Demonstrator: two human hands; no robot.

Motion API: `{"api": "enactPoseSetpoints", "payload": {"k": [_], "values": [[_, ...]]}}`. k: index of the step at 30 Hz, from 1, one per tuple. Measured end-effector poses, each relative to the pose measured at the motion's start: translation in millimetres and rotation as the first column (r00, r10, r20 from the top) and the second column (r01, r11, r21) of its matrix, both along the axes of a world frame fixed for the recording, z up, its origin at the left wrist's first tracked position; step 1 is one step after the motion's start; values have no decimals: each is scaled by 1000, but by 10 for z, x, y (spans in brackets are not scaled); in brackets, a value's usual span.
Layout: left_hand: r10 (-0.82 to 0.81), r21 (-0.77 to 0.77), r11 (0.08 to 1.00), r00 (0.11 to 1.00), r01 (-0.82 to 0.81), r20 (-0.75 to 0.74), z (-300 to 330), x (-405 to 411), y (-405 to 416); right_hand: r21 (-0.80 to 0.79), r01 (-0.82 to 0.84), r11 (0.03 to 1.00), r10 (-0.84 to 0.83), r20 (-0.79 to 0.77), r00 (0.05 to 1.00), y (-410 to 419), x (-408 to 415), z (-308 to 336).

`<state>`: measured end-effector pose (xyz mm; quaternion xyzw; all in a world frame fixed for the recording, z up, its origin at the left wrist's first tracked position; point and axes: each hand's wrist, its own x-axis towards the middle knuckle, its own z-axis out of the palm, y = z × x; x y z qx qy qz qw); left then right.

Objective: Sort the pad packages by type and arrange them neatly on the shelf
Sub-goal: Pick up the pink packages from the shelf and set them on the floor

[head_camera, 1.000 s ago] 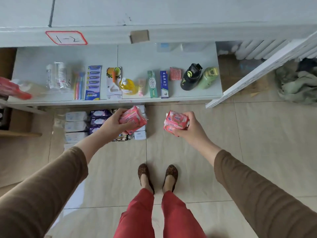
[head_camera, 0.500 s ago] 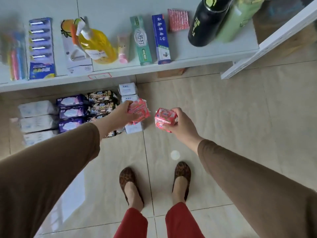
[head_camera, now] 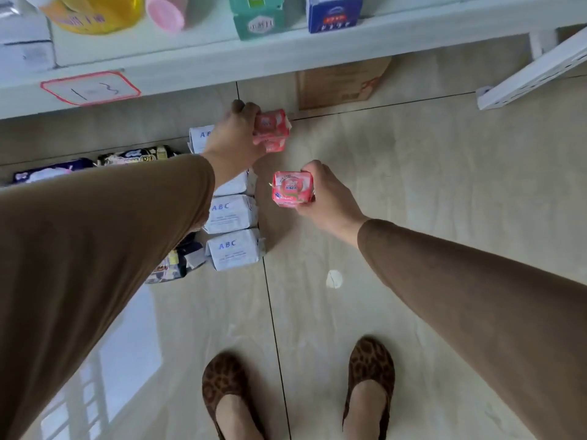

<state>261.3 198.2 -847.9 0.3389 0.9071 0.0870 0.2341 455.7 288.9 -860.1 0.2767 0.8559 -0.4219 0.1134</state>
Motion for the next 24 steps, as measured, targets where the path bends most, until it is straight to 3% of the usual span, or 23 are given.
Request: {"api": "enactPoseSetpoints", "payload": {"k": [4,9,15,24], "values": [[-153,-114,985,969,133,-195,-324,-146,145,45,10,999,-9,-30,1000,77,-140,-271],[-226,-186,966,935,179,-273,-574,-200,170,62,-4,998,6,-33,999,142,-259,-450],[-271,-196,954,929,225,-254,-466,-197,98,97,-13,995,17,-44,999,140,-356,-489],[-218,-84,976,943,203,-250,-52,-84,-446,213,-6,977,23,-77,997,27,-543,-567]]}}
